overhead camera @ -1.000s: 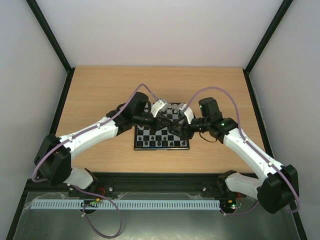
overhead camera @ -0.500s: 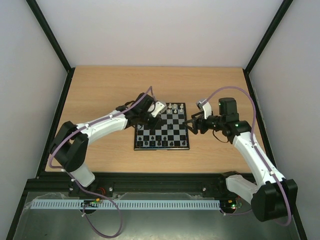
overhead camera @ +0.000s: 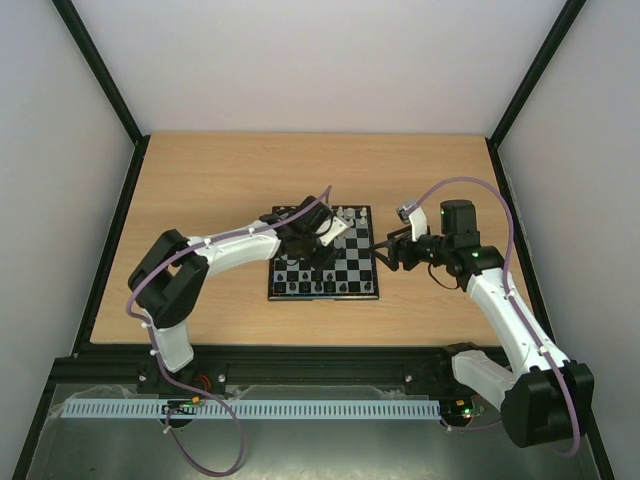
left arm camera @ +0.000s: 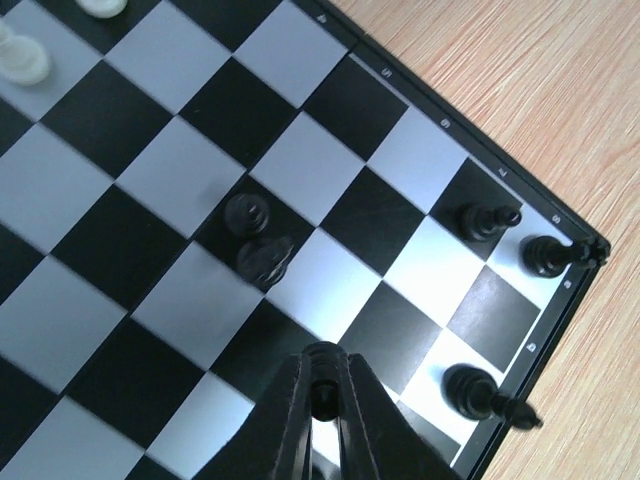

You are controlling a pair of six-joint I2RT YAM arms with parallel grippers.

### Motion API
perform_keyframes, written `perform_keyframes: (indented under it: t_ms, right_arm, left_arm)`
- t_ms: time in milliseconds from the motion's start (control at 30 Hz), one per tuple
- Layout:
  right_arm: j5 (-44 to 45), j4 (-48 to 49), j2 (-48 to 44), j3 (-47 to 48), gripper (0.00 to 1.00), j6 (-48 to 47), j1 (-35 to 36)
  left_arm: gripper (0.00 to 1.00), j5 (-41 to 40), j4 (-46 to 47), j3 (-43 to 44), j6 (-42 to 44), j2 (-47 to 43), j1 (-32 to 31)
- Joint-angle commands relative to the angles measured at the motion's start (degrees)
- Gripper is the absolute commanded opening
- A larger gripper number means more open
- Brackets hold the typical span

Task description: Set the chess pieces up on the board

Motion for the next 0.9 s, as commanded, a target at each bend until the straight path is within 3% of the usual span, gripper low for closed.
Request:
perform_keyframes:
  t_ms: [0,867]
  right_arm:
    - [-0.9,-1.5,-0.6,-0.8,0.76,-0.4,-0.2]
    - [-1.7,-1.9,-0.3,-0.7,0.74,-1.5,-0.3]
  left_arm:
    - [0.09,-0.7,-1.4,4.3,0.6,2.9,-1.9]
    - [0.09,0.5,-8.2,9.0,2.9,8.9,-5.3]
